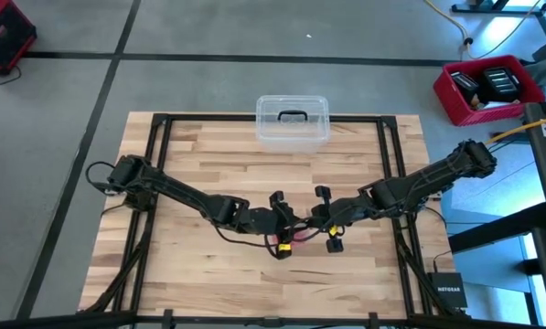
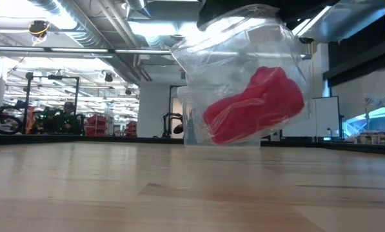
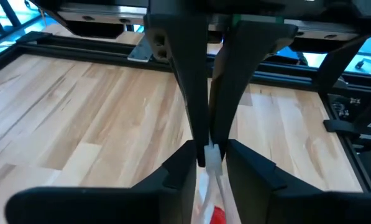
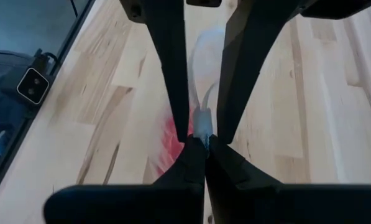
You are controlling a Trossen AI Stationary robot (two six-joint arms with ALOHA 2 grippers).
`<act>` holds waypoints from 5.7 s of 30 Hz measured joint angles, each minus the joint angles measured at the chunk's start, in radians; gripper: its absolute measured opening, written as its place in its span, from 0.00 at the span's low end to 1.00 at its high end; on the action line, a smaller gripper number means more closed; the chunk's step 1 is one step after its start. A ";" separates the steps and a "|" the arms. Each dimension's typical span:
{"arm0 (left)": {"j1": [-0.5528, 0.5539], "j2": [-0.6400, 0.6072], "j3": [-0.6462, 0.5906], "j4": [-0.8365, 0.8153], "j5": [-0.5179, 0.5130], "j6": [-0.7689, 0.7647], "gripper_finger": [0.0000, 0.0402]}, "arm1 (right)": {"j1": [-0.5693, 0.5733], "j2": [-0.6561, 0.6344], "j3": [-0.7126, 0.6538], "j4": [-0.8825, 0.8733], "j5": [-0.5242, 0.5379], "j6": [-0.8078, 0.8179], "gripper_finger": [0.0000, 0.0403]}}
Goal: Roll bandage
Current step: Close the transparent zip bag, then open the transparent bin
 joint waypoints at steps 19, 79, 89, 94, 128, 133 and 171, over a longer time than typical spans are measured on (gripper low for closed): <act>-0.005 -0.003 0.002 -0.048 0.000 0.000 0.04 | 0.000 0.000 0.000 -0.002 0.000 -0.004 0.01; -0.040 -0.034 -0.003 -0.519 0.028 -0.187 0.31 | -0.043 0.002 0.220 -0.378 0.048 0.024 0.23; 0.116 -0.199 -0.039 -0.591 -0.195 0.107 0.42 | -0.289 -0.020 0.219 -0.315 0.099 -0.306 0.54; 0.239 -0.228 -0.121 -0.509 -0.193 0.177 0.42 | -0.523 -0.019 0.219 -0.199 0.098 -0.505 0.56; 0.432 -0.222 -0.217 -0.290 0.187 0.310 0.42 | -1.144 0.575 0.698 -0.408 -0.642 -0.786 0.45; 0.432 -0.222 -0.217 -0.289 0.186 0.325 0.42 | -1.146 0.575 0.698 -0.384 -0.634 -0.786 0.24; 0.343 -0.258 -0.216 -0.363 0.147 0.219 0.42 | -0.932 0.233 0.804 -0.719 -0.495 -0.642 0.09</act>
